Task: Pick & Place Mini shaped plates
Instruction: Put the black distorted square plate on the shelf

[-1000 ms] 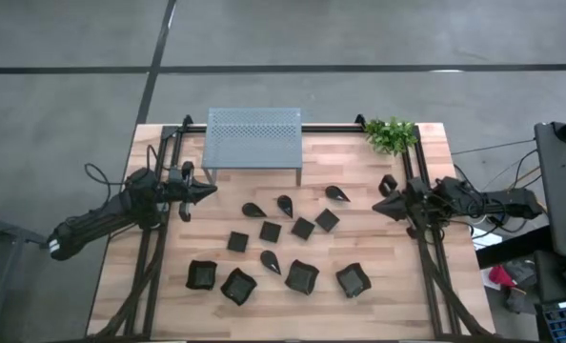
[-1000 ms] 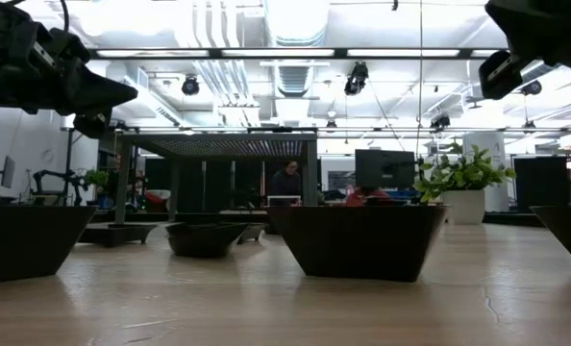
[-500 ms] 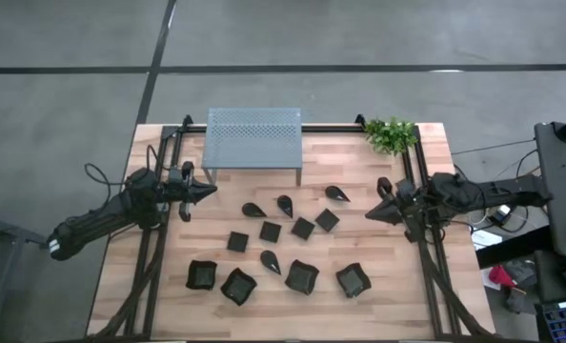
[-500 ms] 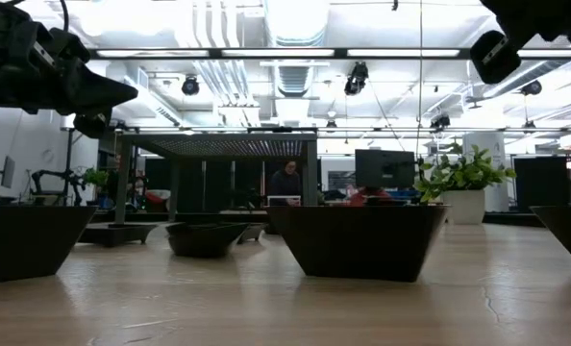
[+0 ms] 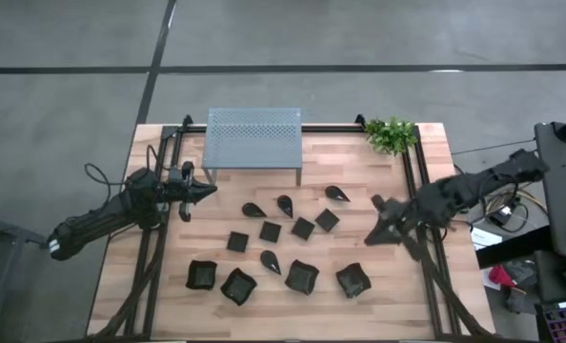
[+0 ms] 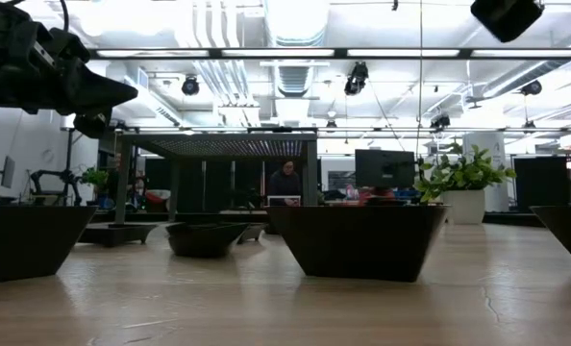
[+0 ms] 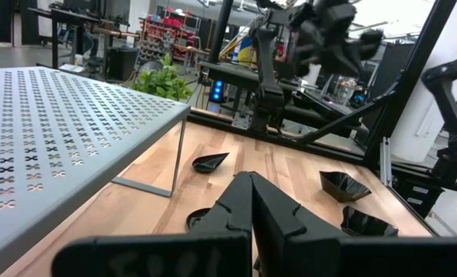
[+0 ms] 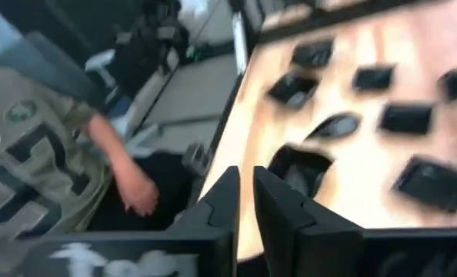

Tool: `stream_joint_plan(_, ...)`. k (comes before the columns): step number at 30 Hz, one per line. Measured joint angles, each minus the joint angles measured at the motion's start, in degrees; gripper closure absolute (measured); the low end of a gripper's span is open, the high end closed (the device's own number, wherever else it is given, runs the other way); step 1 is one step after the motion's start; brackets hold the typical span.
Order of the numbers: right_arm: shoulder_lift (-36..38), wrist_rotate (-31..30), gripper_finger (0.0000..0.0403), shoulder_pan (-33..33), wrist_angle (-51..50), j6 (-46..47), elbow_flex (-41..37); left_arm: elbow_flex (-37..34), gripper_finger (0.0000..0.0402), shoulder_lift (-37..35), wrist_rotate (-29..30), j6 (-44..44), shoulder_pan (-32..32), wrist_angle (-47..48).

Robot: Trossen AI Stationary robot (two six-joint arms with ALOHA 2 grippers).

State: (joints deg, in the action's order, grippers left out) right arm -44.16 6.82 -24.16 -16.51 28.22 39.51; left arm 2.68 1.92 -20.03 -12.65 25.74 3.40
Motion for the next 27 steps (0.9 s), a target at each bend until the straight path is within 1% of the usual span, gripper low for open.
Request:
stream_joint_plan(4, -7.76, -0.07, 0.0322, -5.74, -0.53, 2.37, 4.03, 0.00, 0.0399, 0.01, 0.00, 0.00, -0.02, 0.00)
stream_joint_plan(9, -16.22, -1.46, 0.0292, -11.15, -9.30, 4.73, 10.90, 0.00, 0.0399, 0.00, 0.00, 0.01, -0.02, 0.00)
stream_joint_plan(13, -23.77, -6.08, 0.0285, -16.33, -19.80, 4.57, 16.09, 0.00, 0.0399, 0.00, 0.00, 0.01, -0.02, 0.00)
stream_joint_plan(16, -29.20, -9.89, 0.0280, -18.56, -27.73, 4.38, 20.90, 0.00, 0.0399, 0.00, 0.00, 0.00, -0.02, 0.00)
stream_joint_plan(18, -32.66, -11.83, 0.0278, -19.63, -31.27, 4.38, 23.81, 0.00, 0.0399, 0.02, 0.00, 0.01, -0.02, 0.00)
stream_joint_plan(22, -38.73, -13.04, 0.0279, -21.21, -32.85, 4.34, 27.25, 0.00, 0.0399, 0.01, 0.00, 0.00, -0.02, 0.00)
stream_joint_plan(27, -44.90, -13.04, 0.0288, -22.45, -33.16, 3.68, 28.08, 0.00, 0.0399, 0.01, 0.00, -0.01, 0.00, 0.00)
